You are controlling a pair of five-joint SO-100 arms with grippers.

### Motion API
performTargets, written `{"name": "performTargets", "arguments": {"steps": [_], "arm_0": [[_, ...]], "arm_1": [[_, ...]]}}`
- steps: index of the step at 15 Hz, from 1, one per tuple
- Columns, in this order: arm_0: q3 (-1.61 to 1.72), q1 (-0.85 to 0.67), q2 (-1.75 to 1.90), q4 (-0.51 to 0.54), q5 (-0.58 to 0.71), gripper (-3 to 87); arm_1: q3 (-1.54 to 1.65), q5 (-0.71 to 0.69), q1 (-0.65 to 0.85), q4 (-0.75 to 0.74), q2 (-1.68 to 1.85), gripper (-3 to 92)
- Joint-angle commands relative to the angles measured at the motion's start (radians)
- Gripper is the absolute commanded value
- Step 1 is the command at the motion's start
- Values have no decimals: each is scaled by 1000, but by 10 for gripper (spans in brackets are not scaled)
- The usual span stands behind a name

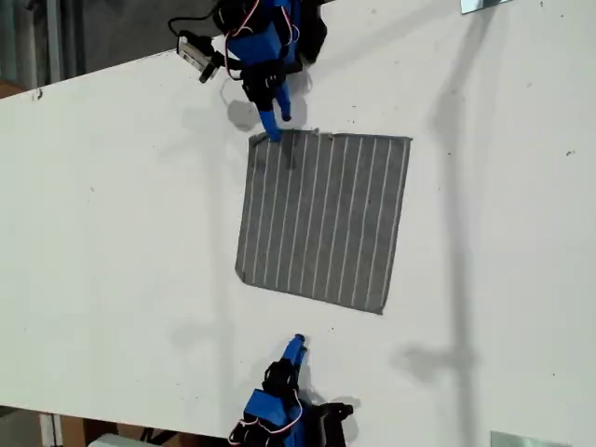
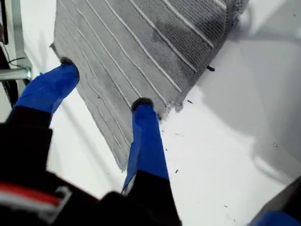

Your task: Grasp corners of a square towel and fold twice.

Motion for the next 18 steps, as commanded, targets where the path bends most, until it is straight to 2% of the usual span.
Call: {"name": "performTargets", "arguments": {"steps": [1,2,3,4,5,6,7,8,10,12,14,16,18], "arm_0": [[6,35,6,-8,9,189],[6,48,6,-11,15,206],[6,48,6,-18,20,192],[8,44,6,-37,34,181],[11,48,6,-54,31,199],[14,46,6,-67,28,212],[14,43,6,-69,23,219],[14,40,6,-64,18,211],[14,54,6,-63,11,207],[14,58,6,-57,9,222],[14,55,6,-54,15,227],[14,57,6,-55,20,228],[14,71,6,-55,9,228]], "arm_1": [[-58,-63,-37,-34,0,204],[-58,-233,-43,-129,0,276],[-86,-334,-38,-160,0,367],[-143,-367,-49,-212,-44,406],[-264,-367,-41,-247,-288,408],[-448,-376,-48,-278,-719,427],[-646,-387,-98,-288,-1117,438],[-770,-387,-155,-291,-1344,443],[-772,-273,-284,-313,-1465,405],[-684,-37,-486,-336,-1413,391],[-724,158,-667,-249,-1344,385],[-772,229,-762,-331,-1419,377],[-836,241,-815,-403,-1534,373]]}}
